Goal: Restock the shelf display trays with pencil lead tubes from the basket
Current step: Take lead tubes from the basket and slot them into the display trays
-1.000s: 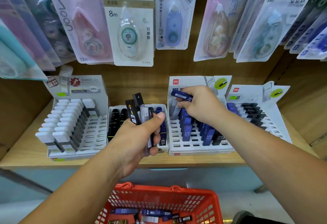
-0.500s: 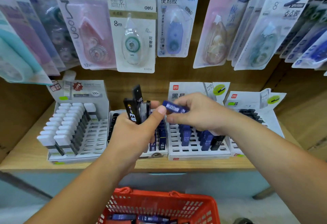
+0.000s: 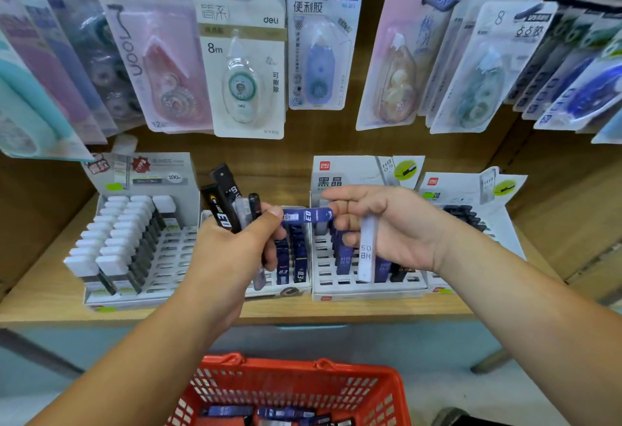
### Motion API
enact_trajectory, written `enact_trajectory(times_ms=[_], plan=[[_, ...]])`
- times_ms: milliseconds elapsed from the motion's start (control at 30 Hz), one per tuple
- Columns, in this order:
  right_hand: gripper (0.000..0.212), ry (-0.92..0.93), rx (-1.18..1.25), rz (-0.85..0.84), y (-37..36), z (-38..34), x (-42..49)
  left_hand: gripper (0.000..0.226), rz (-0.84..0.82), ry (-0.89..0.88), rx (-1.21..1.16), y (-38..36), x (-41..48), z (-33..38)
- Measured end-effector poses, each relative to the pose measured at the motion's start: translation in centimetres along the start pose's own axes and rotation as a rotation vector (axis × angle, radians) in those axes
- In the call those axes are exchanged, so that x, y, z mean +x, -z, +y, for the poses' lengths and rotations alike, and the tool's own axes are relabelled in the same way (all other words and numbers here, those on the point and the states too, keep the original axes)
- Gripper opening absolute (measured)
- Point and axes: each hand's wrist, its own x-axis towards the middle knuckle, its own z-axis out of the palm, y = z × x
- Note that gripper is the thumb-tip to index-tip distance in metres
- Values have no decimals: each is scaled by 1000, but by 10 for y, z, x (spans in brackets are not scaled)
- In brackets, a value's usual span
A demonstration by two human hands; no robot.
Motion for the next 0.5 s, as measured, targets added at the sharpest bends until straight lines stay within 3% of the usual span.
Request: enact_trajectory(times_ms=[233,400,500], plan=[[28,222,-125,410,0,-3,0,20,2,-8,75,-11,-6,0],[23,288,-109,211,-2,-5,-11,6,59,-40,135,-12,-8,0],[27,295,-178,165,-4,0,-14,9,-9,-12,100,-13,-10,5]])
